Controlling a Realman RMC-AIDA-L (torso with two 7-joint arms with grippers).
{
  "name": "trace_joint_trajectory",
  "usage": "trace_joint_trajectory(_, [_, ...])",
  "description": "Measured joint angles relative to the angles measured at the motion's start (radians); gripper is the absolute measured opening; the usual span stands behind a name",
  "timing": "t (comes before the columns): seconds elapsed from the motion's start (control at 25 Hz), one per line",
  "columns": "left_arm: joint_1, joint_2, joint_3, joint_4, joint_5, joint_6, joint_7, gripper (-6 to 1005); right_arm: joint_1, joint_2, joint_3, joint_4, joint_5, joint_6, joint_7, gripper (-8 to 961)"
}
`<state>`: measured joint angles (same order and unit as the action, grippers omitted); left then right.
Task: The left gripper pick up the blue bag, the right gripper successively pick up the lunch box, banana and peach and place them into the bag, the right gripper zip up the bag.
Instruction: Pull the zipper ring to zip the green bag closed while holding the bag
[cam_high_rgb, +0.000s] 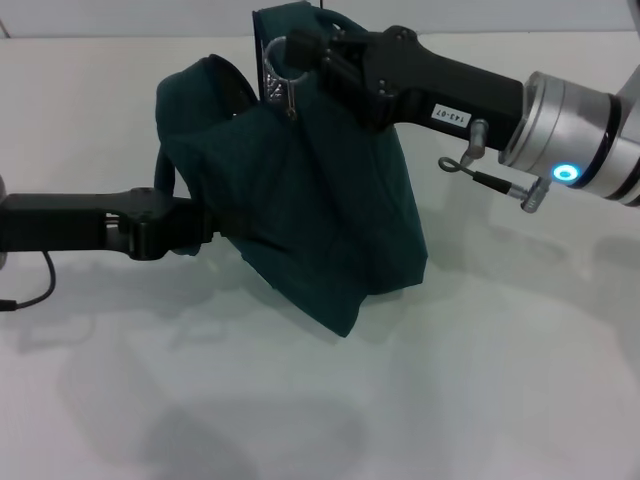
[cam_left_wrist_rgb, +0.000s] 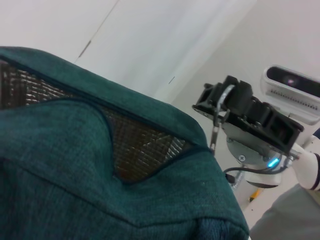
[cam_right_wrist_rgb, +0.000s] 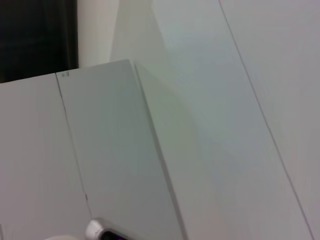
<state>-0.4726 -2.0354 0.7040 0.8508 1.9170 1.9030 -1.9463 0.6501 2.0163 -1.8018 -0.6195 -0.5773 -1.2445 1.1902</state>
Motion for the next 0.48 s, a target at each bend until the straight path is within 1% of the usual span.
trace_joint_trajectory(0.04, [0.0, 0.0, 0.0, 0.0, 0.0, 0.0, 0.0, 0, 0.0, 0.0, -0.002, 0.0, 0.0, -0.004, 0.001, 66])
trace_joint_trajectory(0.28, [0.009, 0.032, -0.074, -0.028, 0.0, -0.004, 0.004, 0, -0.005, 0.006, -0.011, 0.007, 0.0, -0.046, 0.003, 66])
trace_joint_trajectory(0.48, [0.023, 0.038, -0.106, -0.029, 0.009, -0.009, 0.012, 0, -0.008, 0.009, -0.03, 0.011, -0.001, -0.074, 0.003, 67])
